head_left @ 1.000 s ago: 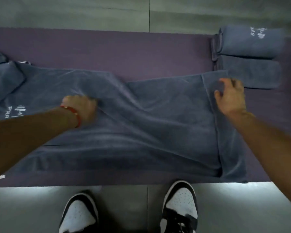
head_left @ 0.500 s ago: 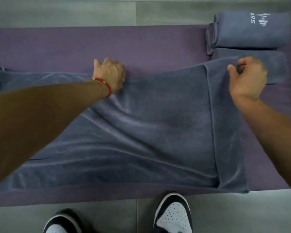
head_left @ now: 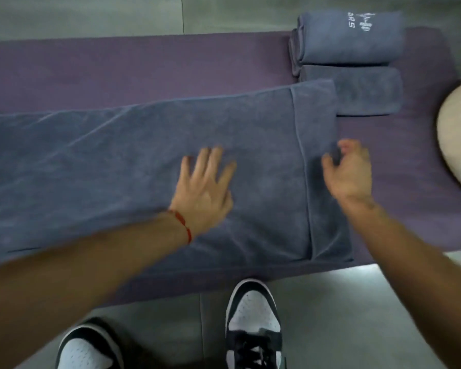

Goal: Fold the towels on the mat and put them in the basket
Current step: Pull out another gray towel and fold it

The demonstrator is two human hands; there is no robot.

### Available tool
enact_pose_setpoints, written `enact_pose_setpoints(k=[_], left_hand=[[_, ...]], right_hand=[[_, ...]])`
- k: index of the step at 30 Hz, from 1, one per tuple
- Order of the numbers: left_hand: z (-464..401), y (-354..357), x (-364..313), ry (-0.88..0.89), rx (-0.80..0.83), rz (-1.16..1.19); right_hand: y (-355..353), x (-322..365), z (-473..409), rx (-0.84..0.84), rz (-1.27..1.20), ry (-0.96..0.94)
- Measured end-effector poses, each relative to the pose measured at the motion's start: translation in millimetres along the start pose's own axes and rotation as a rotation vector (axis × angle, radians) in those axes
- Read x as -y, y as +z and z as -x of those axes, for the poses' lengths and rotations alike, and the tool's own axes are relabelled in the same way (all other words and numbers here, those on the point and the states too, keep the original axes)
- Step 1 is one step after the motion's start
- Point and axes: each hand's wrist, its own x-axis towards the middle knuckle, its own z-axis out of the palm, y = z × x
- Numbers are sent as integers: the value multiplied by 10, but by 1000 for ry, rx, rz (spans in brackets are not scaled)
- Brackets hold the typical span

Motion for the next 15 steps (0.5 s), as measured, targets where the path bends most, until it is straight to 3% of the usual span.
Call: enact_pose_setpoints(k=[4,7,10,15], left_hand=[[718,220,-520,192,115,-62],[1045,169,-515,136,194,-136],[1275,34,-424,122,265,-140],[1099,-75,-337,261,390,-194]], right_hand=[[-6,-388,902,10,154,148],[-109,-508,1304,107,143,232],[-247,-522,1334,188,50,358],[-427,-630,1260,163,-15,331]])
